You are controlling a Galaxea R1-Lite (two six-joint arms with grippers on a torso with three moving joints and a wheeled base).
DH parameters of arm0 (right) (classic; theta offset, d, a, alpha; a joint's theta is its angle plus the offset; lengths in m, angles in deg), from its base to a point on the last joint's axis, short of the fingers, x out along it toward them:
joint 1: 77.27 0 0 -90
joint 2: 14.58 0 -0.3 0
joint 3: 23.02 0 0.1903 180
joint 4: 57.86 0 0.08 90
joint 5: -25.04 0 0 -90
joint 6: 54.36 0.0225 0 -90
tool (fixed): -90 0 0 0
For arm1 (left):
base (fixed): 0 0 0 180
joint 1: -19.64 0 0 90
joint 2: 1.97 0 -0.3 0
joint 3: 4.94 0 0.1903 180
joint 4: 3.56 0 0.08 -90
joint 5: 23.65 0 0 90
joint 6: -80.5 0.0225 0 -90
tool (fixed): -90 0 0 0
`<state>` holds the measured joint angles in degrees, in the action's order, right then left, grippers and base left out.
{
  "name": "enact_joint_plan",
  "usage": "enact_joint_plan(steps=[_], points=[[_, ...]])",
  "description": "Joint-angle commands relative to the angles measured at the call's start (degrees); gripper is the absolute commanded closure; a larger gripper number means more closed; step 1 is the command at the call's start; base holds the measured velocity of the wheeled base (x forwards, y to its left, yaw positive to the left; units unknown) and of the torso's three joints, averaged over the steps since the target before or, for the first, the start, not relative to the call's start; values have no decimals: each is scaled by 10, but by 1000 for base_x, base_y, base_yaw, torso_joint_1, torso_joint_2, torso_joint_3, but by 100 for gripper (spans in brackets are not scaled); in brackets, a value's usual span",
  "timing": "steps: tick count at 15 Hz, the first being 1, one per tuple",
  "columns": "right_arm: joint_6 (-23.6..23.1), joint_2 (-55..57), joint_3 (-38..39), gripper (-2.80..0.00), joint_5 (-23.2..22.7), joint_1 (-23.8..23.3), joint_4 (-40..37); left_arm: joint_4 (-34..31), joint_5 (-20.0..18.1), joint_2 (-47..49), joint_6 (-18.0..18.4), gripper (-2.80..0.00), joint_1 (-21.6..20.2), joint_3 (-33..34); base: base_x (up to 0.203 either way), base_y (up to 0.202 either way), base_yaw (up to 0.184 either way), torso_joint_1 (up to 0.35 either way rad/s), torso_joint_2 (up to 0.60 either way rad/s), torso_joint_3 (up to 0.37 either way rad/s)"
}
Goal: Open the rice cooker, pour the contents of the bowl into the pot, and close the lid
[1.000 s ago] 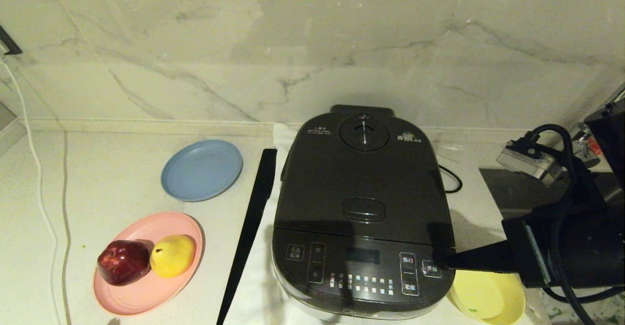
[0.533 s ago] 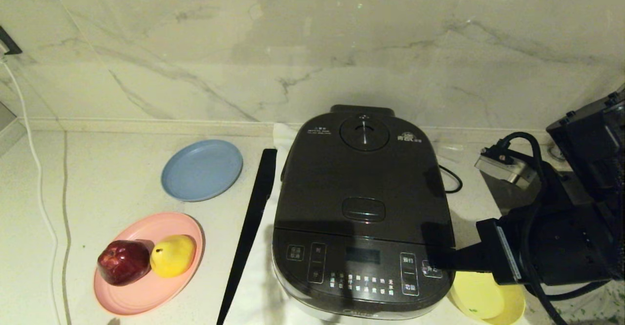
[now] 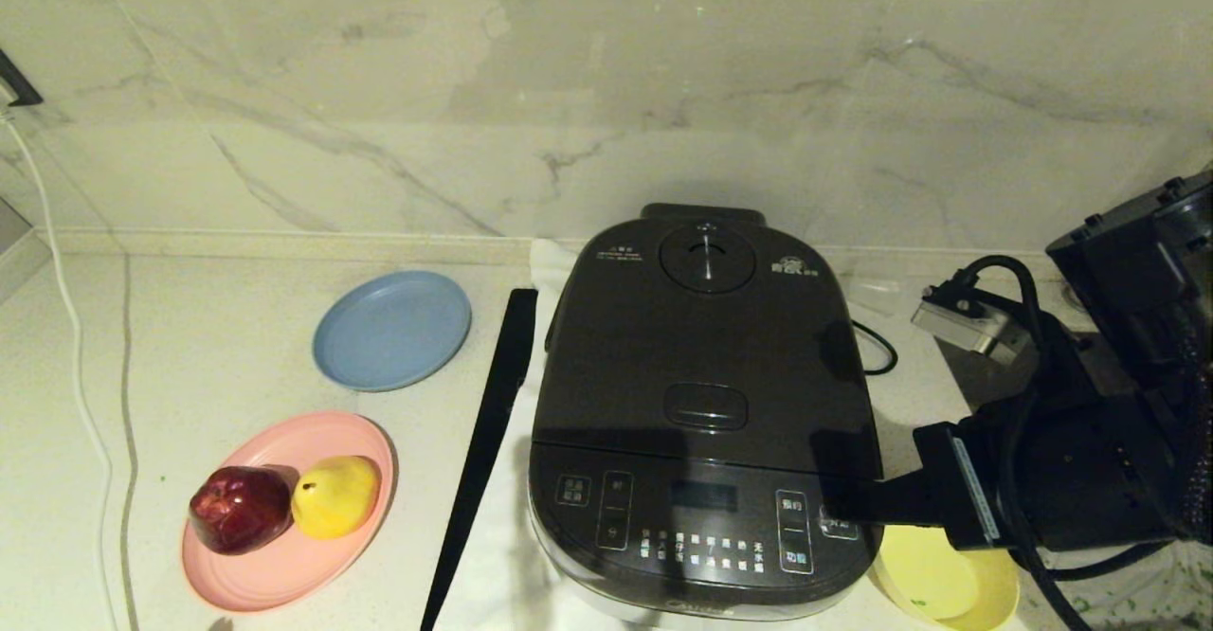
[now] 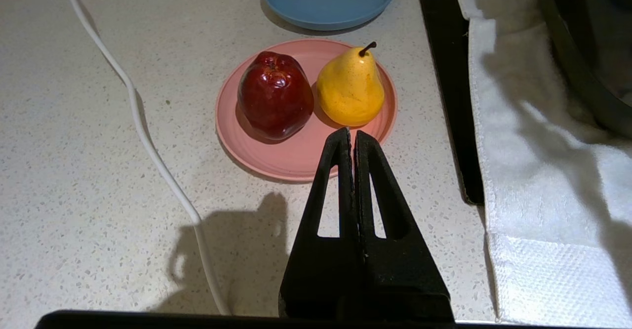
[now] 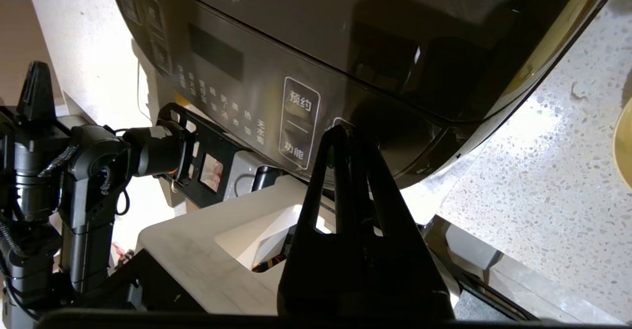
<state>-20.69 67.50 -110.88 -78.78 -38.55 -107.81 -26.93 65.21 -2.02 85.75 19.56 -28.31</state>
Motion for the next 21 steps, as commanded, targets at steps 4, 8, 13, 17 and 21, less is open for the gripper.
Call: enact_joint_plan(steps=[4, 8, 13, 17, 21], points=[[3, 6, -6, 0, -2, -2, -1, 0, 0, 0, 0, 0, 0, 5, 0, 0, 0, 0, 0, 0], [3, 18, -6, 0, -1, -3, 8, 0, 0, 0, 0, 0, 0, 5, 0, 0, 0, 0, 0, 0], [3, 29, -1, 0, -1, -4, 9, 0, 0, 0, 0, 0, 0, 5, 0, 0, 0, 0, 0, 0], [3, 38, 3, 0, -1, -4, 9, 0, 0, 0, 0, 0, 0, 5, 0, 0, 0, 0, 0, 0], [3, 37, 9, 0, -1, -4, 9, 0, 0, 0, 0, 0, 0, 5, 0, 0, 0, 0, 0, 0]])
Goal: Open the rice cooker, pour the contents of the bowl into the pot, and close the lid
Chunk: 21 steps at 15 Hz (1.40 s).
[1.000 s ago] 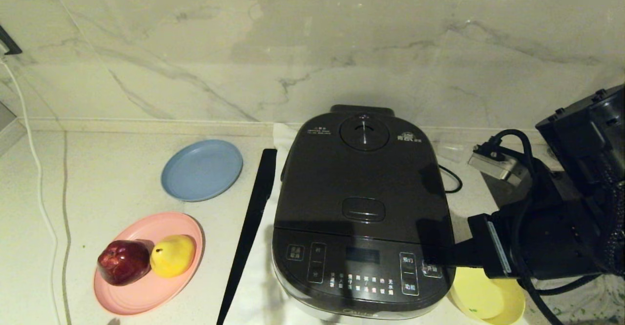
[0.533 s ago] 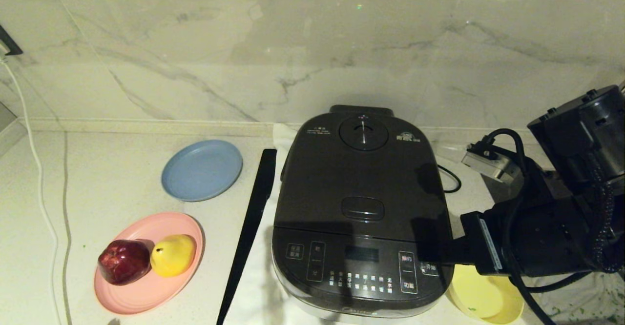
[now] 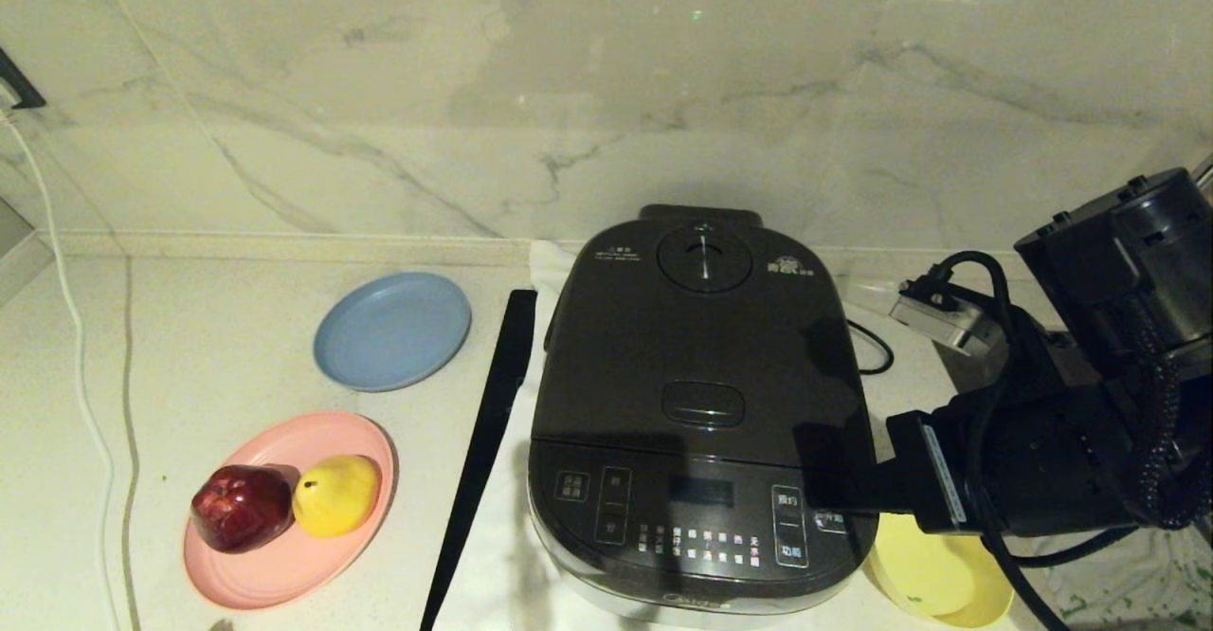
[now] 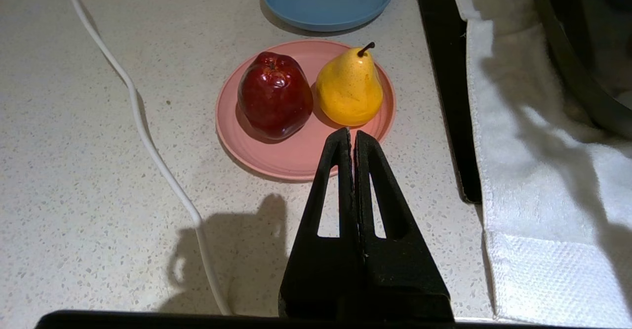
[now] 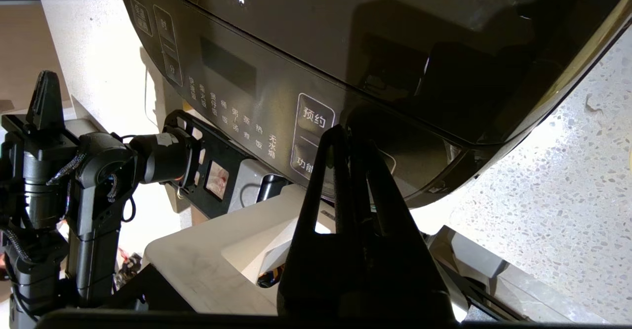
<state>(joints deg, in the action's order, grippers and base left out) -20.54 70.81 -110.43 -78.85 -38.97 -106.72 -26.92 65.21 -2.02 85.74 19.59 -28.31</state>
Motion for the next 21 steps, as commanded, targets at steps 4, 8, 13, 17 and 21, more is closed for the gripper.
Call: enact_joint_plan(steps=[4, 8, 13, 17, 21], points=[[2, 3, 12, 0, 1, -1, -2, 0, 0, 0, 0, 0, 0, 5, 0, 0, 0, 0, 0, 0], [2, 0, 16, 0, 1, -2, -2, 0, 0, 0, 0, 0, 0, 5, 0, 0, 0, 0, 0, 0], [5, -3, 20, 0, 1, -4, -2, 0, 0, 0, 0, 0, 0, 5, 0, 0, 0, 0, 0, 0], [9, -21, 9, 0, 2, -4, -2, 0, 0, 0, 0, 0, 0, 5, 0, 0, 0, 0, 0, 0], [20, -61, -11, 0, 6, -4, -3, 0, 0, 0, 0, 0, 0, 5, 0, 0, 0, 0, 0, 0]])
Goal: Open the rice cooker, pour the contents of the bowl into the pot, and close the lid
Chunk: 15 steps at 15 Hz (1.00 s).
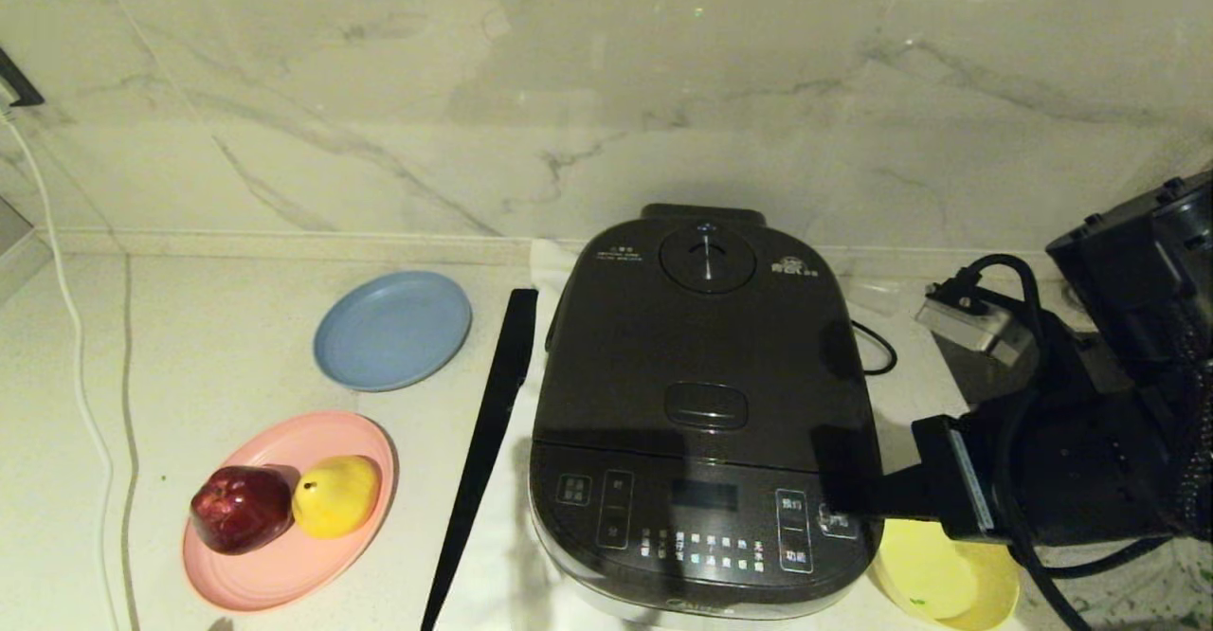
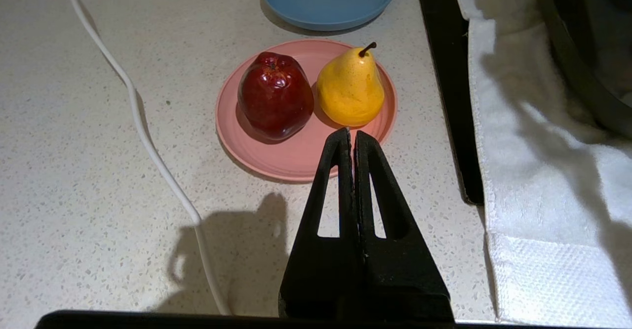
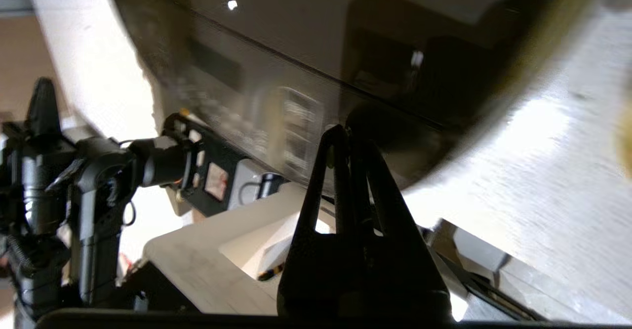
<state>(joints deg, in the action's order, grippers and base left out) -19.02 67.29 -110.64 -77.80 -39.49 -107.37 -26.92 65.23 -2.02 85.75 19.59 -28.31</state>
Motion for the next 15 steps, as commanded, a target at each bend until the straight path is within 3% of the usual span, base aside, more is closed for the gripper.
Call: enact_joint_plan(steps=[1, 4, 8, 12, 15], points=[[10, -35, -15, 0, -1, 1, 4, 0, 0, 0, 0, 0, 0, 5, 0, 0, 0, 0, 0, 0], [14, -66, -38, 0, 28, -2, 5, 0, 0, 0, 0, 0, 0, 5, 0, 0, 0, 0, 0, 0], [0, -113, -63, 0, 168, -15, 2, 0, 0, 0, 0, 0, 0, 5, 0, 0, 0, 0, 0, 0], [-73, -204, -79, 0, 322, -19, 0, 0, 0, 0, 0, 0, 0, 5, 0, 0, 0, 0, 0, 0], [-152, -294, -75, 0, 390, -49, -9, 0, 0, 0, 0, 0, 0, 5, 0, 0, 0, 0, 0, 0]])
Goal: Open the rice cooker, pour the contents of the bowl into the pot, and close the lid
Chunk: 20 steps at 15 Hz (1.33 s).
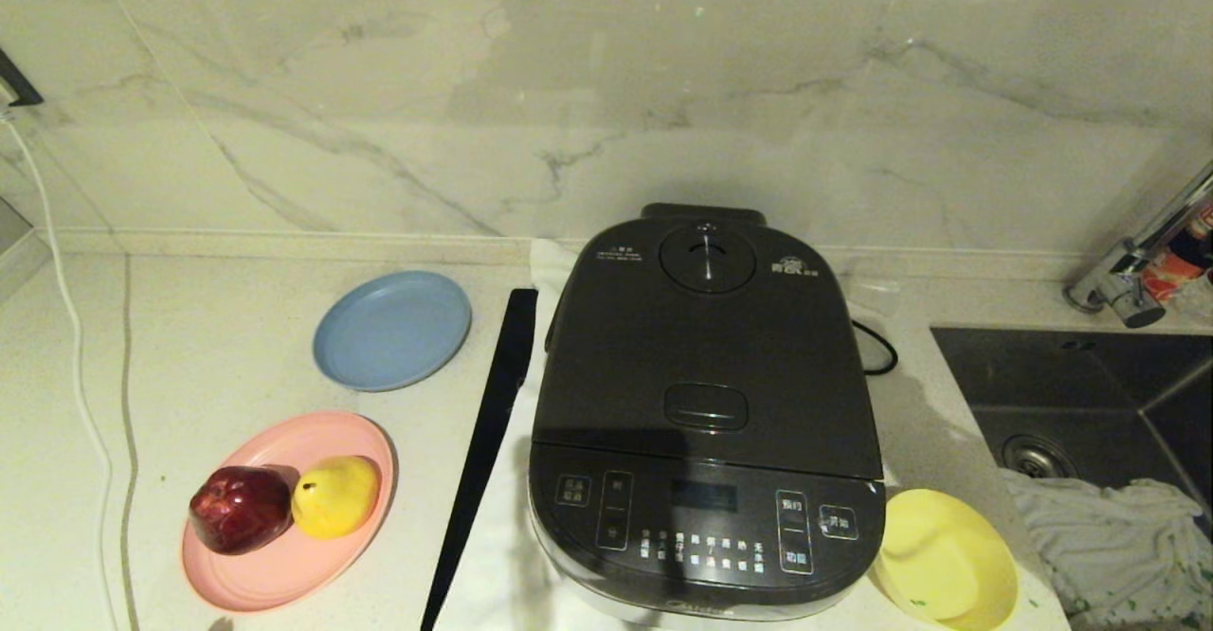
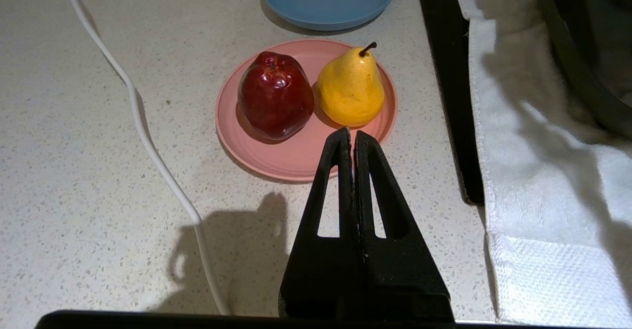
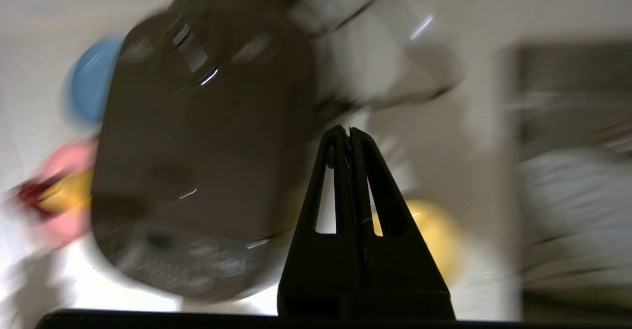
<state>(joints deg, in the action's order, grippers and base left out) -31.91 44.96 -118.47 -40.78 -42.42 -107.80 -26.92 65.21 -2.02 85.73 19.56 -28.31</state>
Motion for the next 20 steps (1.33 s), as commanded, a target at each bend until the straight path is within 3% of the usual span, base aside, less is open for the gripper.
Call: enact_joint_plan(steps=[1, 3, 6, 9, 12, 15, 17, 20], points=[[-43, -102, 14, 0, 28, -50, -11, 0, 0, 0, 0, 0, 0, 5, 0, 0, 0, 0, 0, 0], [-74, -169, 44, 0, 35, -107, -20, 0, 0, 0, 0, 0, 0, 5, 0, 0, 0, 0, 0, 0], [-116, -263, 86, 0, 35, -253, -34, 0, 0, 0, 0, 0, 0, 4, 0, 0, 0, 0, 0, 0], [-150, -391, 162, 0, 26, -324, -38, 0, 0, 0, 0, 0, 0, 4, 0, 0, 0, 0, 0, 0], [-199, -526, 269, 0, -17, -343, -39, 0, 0, 0, 0, 0, 0, 5, 0, 0, 0, 0, 0, 0], [-233, -597, 398, 0, -110, -349, -22, 0, 0, 0, 0, 0, 0, 5, 0, 0, 0, 0, 0, 0], [-232, -596, 504, 0, -147, -350, 32, 0, 0, 0, 0, 0, 0, 5, 0, 0, 0, 0, 0, 0], [-244, -596, 681, 0, -202, -350, 199, 1, 0, 0, 0, 0, 0, 5, 0, 0, 0, 0, 0, 0]])
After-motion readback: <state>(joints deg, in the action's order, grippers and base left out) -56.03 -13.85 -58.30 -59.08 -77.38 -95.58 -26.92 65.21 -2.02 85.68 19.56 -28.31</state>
